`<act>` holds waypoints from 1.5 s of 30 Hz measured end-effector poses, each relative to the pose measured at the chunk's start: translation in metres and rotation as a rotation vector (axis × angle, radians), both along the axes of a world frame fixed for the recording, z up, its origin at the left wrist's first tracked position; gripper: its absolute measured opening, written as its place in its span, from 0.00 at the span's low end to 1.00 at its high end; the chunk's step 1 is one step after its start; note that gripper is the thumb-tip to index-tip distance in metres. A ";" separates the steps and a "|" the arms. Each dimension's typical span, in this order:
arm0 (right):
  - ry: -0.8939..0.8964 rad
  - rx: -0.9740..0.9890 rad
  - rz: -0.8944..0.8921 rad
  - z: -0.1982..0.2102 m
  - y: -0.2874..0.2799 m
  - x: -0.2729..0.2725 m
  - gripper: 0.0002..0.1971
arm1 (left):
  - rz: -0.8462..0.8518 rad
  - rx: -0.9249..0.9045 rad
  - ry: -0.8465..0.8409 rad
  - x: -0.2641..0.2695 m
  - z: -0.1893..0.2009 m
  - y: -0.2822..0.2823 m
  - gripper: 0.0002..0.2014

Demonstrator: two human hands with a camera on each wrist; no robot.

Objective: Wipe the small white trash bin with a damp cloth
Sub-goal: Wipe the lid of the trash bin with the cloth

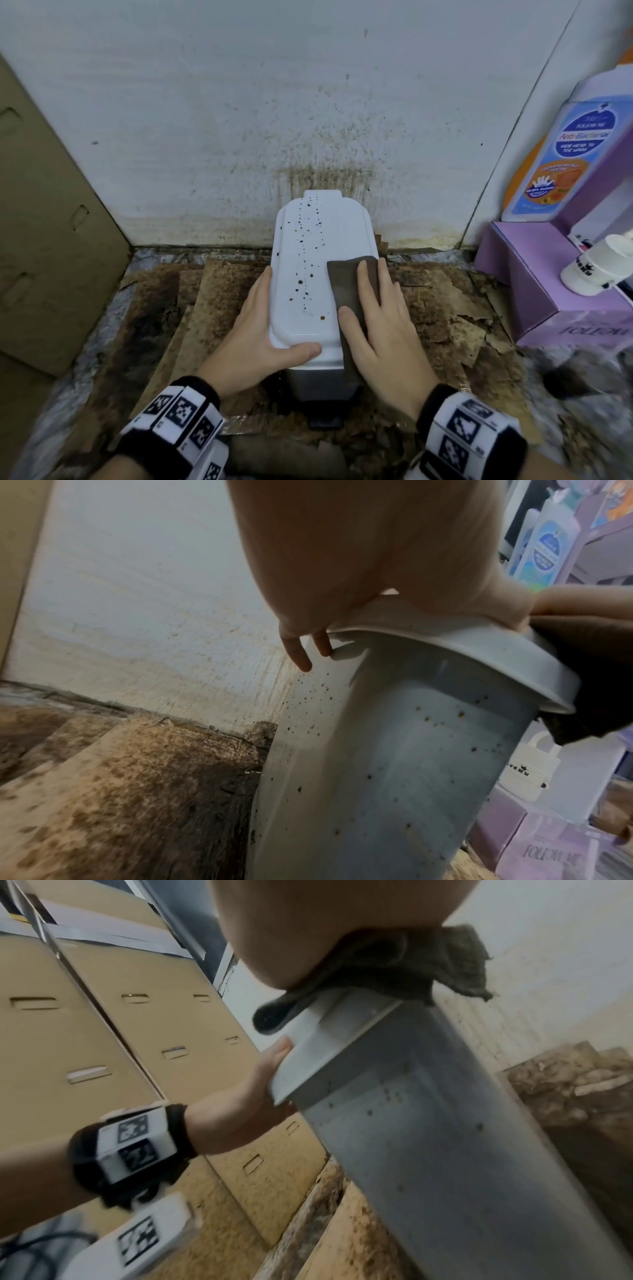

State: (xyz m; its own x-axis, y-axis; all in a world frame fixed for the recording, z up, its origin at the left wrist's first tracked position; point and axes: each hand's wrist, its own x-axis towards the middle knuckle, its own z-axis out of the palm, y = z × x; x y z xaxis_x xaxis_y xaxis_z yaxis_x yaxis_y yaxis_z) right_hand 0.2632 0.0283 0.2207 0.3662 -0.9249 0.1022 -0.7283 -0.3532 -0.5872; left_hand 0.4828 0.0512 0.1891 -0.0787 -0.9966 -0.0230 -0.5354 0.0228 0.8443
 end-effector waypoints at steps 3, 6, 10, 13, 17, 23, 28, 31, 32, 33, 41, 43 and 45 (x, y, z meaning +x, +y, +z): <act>0.057 0.080 0.068 0.018 -0.026 -0.004 0.35 | -0.002 -0.009 0.009 0.000 0.001 0.000 0.63; 0.074 0.214 0.116 0.034 -0.058 -0.007 0.36 | -0.005 -0.011 0.013 -0.001 0.002 0.001 0.61; 0.096 0.353 0.142 0.041 -0.099 -0.006 0.38 | -0.014 -0.033 0.022 -0.001 0.003 0.000 0.60; 0.153 0.366 0.173 0.043 -0.123 -0.004 0.38 | -0.019 -0.043 0.018 -0.002 0.007 0.001 0.57; 0.210 0.363 0.189 0.045 -0.142 -0.001 0.38 | -0.013 -0.043 0.001 -0.003 0.010 0.001 0.56; 0.226 0.226 0.234 0.035 -0.128 -0.004 0.37 | -0.038 -0.019 0.008 -0.002 0.009 0.001 0.59; 0.133 0.173 0.207 0.024 -0.080 -0.008 0.37 | -0.036 0.016 -0.020 0.002 0.005 -0.001 0.65; 0.111 0.115 0.133 0.016 -0.044 -0.005 0.37 | -0.029 0.027 -0.036 0.003 0.001 -0.002 0.69; 0.117 0.104 0.107 0.014 -0.032 -0.003 0.36 | -0.028 0.026 -0.037 0.003 0.001 -0.002 0.69; 0.126 0.091 0.081 0.013 -0.021 -0.001 0.36 | -0.027 0.025 -0.036 0.003 0.000 -0.002 0.69; 0.218 0.021 0.056 0.011 -0.003 0.003 0.34 | -0.013 0.034 -0.002 0.004 -0.003 -0.002 0.69; 0.259 0.035 0.069 0.014 -0.011 0.002 0.34 | -0.015 0.040 0.014 0.004 -0.002 -0.002 0.70; 0.336 0.031 0.078 0.017 -0.027 0.002 0.35 | -0.017 0.039 0.024 0.003 -0.001 -0.001 0.70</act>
State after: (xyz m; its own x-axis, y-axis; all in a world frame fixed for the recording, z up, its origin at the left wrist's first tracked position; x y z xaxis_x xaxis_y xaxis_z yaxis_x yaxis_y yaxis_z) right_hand 0.2652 0.0011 0.2380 0.4445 -0.8935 -0.0635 -0.8541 -0.4014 -0.3308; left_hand 0.4859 0.0498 0.1877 -0.0961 -0.9936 -0.0592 -0.5147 -0.0013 0.8574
